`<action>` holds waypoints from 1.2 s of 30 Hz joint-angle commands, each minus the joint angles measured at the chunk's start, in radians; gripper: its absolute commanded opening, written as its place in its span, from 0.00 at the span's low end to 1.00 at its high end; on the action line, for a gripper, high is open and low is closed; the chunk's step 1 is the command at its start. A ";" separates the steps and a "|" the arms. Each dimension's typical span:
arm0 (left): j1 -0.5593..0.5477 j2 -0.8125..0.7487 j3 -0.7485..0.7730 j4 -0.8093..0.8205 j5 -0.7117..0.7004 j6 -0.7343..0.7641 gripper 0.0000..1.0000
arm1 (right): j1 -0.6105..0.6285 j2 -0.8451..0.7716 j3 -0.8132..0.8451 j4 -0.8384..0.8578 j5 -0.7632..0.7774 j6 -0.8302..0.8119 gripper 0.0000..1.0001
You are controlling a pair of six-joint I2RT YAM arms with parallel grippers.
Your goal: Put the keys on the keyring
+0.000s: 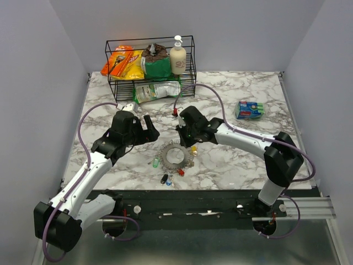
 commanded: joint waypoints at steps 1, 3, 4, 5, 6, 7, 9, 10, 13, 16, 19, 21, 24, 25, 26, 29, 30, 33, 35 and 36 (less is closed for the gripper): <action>0.007 -0.010 -0.006 -0.025 -0.007 0.041 0.99 | -0.068 -0.090 -0.068 0.046 -0.059 0.018 0.00; 0.009 -0.010 -0.006 -0.026 -0.007 0.043 0.99 | -0.114 -0.113 -0.094 0.054 -0.080 0.021 0.00; 0.010 -0.010 -0.004 -0.026 -0.009 0.043 0.99 | -0.132 -0.144 -0.107 0.065 -0.088 0.025 0.00; 0.009 -0.012 -0.006 -0.023 -0.006 0.043 0.99 | -0.172 -0.159 -0.135 0.072 -0.099 0.027 0.01; 0.010 -0.012 -0.006 -0.020 0.000 0.043 0.99 | -0.193 -0.179 -0.148 0.080 -0.123 0.030 0.01; 0.009 -0.010 -0.004 -0.019 0.001 0.041 0.99 | -0.216 -0.220 -0.163 0.097 -0.137 0.039 0.01; 0.009 -0.013 -0.006 -0.011 0.004 0.038 0.99 | -0.295 -0.270 -0.209 0.115 -0.186 0.053 0.01; 0.009 -0.016 -0.006 -0.006 0.010 0.038 0.99 | -0.322 -0.294 -0.226 0.135 -0.203 0.067 0.00; 0.010 -0.020 -0.001 0.007 0.020 0.036 0.99 | -0.408 -0.406 -0.274 0.166 -0.228 0.078 0.01; 0.010 -0.020 0.002 0.015 0.022 0.038 0.99 | -0.457 -0.516 -0.307 0.192 -0.216 0.079 0.06; 0.012 -0.017 0.002 0.015 0.016 0.036 0.99 | -0.482 -0.609 -0.340 0.222 -0.200 0.094 0.26; 0.012 -0.016 0.001 0.018 0.013 0.035 0.99 | -0.487 -0.658 -0.349 0.236 -0.193 0.096 0.37; 0.010 -0.020 0.001 0.023 0.008 0.032 0.99 | -0.487 -0.699 -0.370 0.253 -0.189 0.098 0.55; 0.010 -0.024 0.004 0.024 0.005 0.030 0.99 | -0.487 -0.727 -0.377 0.265 -0.189 0.099 0.64; 0.012 -0.027 0.002 0.027 0.004 0.030 0.99 | -0.487 -0.739 -0.384 0.269 -0.188 0.098 0.68; 0.010 -0.043 -0.001 0.036 -0.012 0.030 0.99 | -0.487 -0.790 -0.390 0.275 -0.196 0.082 0.83; 0.012 -0.049 -0.001 0.040 -0.016 0.030 0.99 | -0.487 -0.803 -0.392 0.275 -0.191 0.079 0.87; 0.012 -0.066 -0.004 0.047 -0.038 0.021 0.99 | -0.487 -0.853 -0.392 0.276 -0.183 0.070 1.00; 0.012 -0.081 -0.007 0.066 -0.052 0.017 0.99 | -0.488 -0.889 -0.390 0.276 -0.179 0.062 1.00; 0.012 -0.087 -0.009 0.073 -0.056 0.006 0.99 | -0.488 -0.900 -0.390 0.276 -0.176 0.062 1.00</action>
